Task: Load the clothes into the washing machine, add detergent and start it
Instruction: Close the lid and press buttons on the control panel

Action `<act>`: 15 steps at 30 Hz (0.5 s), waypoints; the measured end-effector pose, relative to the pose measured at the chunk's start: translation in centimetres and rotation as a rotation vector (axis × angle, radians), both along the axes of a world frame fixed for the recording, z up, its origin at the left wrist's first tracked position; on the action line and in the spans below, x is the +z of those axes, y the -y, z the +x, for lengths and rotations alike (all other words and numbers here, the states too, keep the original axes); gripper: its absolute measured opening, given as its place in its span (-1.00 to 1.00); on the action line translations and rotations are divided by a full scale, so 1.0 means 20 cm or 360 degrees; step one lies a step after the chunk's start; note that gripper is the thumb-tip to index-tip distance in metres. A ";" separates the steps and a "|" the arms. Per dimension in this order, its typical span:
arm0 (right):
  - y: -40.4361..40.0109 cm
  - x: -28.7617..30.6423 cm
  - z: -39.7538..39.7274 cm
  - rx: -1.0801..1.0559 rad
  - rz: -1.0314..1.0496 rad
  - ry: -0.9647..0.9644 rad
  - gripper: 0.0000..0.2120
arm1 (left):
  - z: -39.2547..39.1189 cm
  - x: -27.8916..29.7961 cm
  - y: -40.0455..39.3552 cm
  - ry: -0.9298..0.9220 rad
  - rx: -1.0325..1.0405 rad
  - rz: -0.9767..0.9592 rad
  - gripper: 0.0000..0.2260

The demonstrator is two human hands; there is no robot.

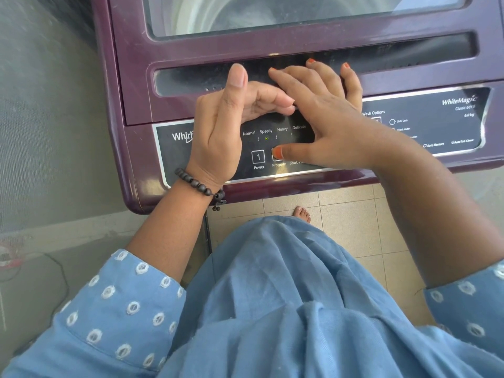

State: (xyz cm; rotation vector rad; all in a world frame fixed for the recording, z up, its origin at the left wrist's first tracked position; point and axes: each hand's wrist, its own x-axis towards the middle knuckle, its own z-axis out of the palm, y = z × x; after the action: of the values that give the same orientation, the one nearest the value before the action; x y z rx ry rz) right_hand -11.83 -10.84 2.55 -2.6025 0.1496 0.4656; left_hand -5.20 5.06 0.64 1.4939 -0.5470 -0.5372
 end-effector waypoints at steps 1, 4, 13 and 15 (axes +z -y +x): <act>0.00 0.00 0.00 0.0012 0.0001 0.0001 0.01 | 0.00 0.00 0.00 0.0000 0.0000 0.0002 -0.42; -0.01 -0.01 -0.01 0.0051 -0.0039 -0.0011 0.17 | 0.00 0.00 0.00 -0.0010 0.0007 0.0000 -0.42; -0.01 0.00 -0.04 0.0073 -0.0094 -0.0022 0.29 | -0.04 0.00 0.00 0.0006 0.0020 -0.0006 -0.43; -0.01 0.00 -0.05 0.0069 -0.0084 -0.0031 0.29 | -0.05 -0.01 0.00 0.0017 0.0023 0.0000 -0.43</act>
State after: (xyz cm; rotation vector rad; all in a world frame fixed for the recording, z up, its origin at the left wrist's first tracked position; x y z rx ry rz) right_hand -12.89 -10.59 2.54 -2.6580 0.1135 0.5086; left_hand -6.24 4.99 0.43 1.5005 -0.5438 -0.5183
